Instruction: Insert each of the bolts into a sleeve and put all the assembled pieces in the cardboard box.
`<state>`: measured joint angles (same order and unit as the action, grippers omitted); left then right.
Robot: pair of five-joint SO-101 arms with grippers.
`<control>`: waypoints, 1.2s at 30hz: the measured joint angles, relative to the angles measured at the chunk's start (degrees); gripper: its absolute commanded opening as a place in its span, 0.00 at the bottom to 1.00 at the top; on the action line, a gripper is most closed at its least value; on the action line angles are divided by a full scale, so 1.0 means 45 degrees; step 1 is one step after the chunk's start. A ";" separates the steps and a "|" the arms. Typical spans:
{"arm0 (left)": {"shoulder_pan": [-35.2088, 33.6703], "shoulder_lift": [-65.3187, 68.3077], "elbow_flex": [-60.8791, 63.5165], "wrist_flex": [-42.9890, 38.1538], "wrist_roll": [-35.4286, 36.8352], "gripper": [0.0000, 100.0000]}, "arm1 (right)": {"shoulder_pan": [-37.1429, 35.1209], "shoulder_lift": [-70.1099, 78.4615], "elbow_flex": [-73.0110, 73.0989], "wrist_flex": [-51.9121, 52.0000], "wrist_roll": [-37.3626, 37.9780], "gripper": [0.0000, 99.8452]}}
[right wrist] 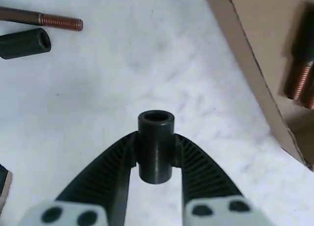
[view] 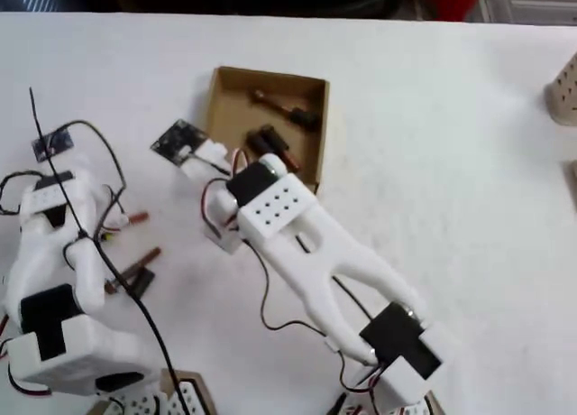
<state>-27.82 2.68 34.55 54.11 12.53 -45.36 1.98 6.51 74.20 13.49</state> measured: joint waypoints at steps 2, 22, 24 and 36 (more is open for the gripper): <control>-0.0020 0.0000 -0.0156 -0.0313 0.0293 0.02 | 0.0000 0.0000 0.0137 -0.0059 0.0000 0.02; -0.0410 0.0000 -0.1602 0.1250 0.3419 0.23 | -0.0371 0.0000 0.0567 -0.0430 0.0000 0.02; -0.0410 0.0000 -0.1426 0.1250 0.3556 0.21 | -0.0391 0.0000 0.0567 -0.0430 0.0000 0.02; -0.0899 0.0371 -0.0410 -0.1387 0.3692 0.20 | -0.0703 0.0000 0.0879 -0.0606 0.0781 0.02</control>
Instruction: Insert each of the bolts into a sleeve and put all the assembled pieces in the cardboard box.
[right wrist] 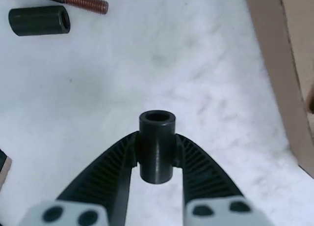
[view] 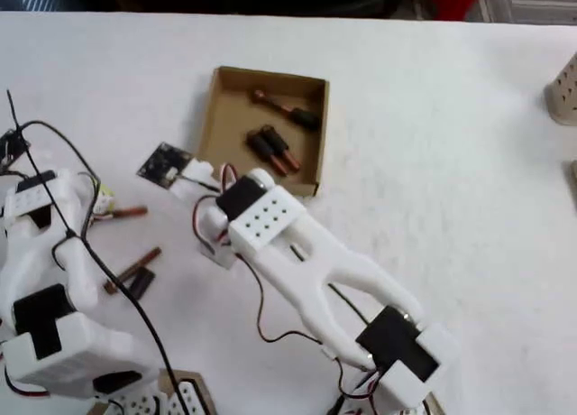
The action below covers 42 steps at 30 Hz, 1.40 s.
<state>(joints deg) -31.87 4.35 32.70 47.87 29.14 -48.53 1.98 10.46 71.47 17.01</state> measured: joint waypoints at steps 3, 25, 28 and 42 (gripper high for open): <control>0.0020 0.0840 -0.0254 -0.0039 0.0039 0.20 | -0.0176 -0.0020 0.0156 -0.0039 0.0000 0.02; 0.0156 0.1836 -0.1700 0.0195 -0.0254 0.02 | -0.0430 -0.0078 0.0234 -0.0039 0.0020 0.02; 0.0234 0.1836 -0.1700 0.0117 -0.0254 0.02 | -0.0371 -0.0547 0.0391 -0.0059 0.0020 0.02; 0.0449 0.1836 -0.1700 0.0078 -0.0332 0.02 | -0.1133 -0.4063 0.5998 -0.6505 0.0020 0.02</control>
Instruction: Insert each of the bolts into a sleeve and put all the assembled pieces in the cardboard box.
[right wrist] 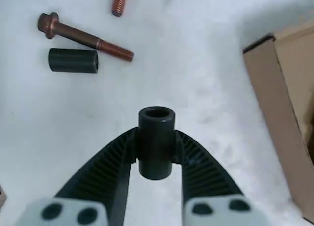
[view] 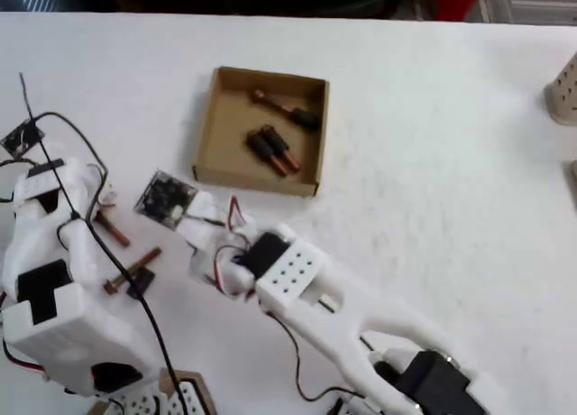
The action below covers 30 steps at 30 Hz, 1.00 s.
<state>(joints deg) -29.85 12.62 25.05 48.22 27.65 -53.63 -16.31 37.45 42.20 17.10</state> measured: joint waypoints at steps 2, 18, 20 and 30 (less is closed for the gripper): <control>0.0000 0.0000 0.0000 0.0000 -0.0020 0.02 | -0.0215 -0.0137 0.0527 -0.0801 0.0000 0.02; 0.0117 0.0000 0.0000 0.0000 -0.1055 0.02 | -0.0274 -0.0254 0.5626 -1.0608 0.0020 0.02; 0.0117 0.0000 0.0000 0.0000 -0.1055 0.02 | -0.0274 -0.0254 0.5744 -1.1292 0.0000 0.02; 0.0977 0.0020 -0.0899 -0.0137 -0.2032 0.02 | -0.0274 -0.0254 0.5822 -1.1917 0.0000 0.02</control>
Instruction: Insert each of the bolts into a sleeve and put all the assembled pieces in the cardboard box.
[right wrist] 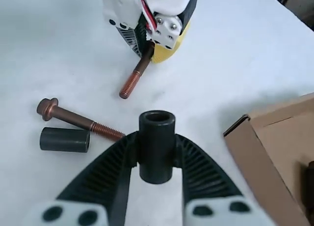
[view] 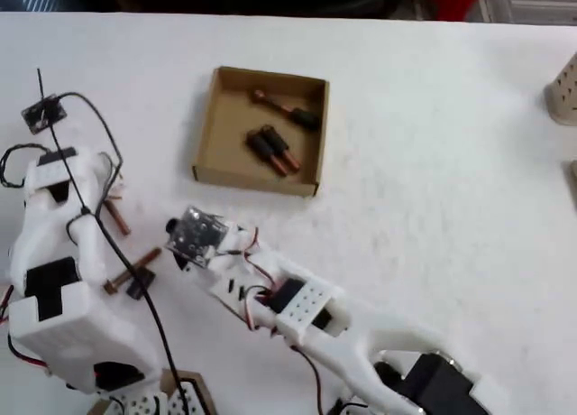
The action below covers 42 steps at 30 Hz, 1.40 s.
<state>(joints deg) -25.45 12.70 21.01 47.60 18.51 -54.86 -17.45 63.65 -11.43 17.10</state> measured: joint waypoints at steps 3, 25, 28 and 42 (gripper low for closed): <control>0.0215 0.0000 -0.0098 -0.0469 -0.0059 0.02 | 0.0000 0.0000 0.0449 -0.1035 0.0000 0.02; 0.0840 -0.4864 0.4220 -0.5529 -0.0957 0.02 | 0.0469 0.1973 0.1016 -0.7248 -0.4337 0.02; 0.0918 -0.5568 0.4317 -0.5705 -0.1016 0.02 | 0.0508 0.1973 0.1016 -0.7248 -0.4357 0.02; 0.2520 -1.3538 0.9104 -0.8615 -0.3106 0.02 | 0.0586 0.1973 0.1016 -0.7248 -0.4376 0.02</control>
<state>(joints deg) -14.11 -48.22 61.98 8.84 4.53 -52.22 -8.57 68.22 -44.04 -2.59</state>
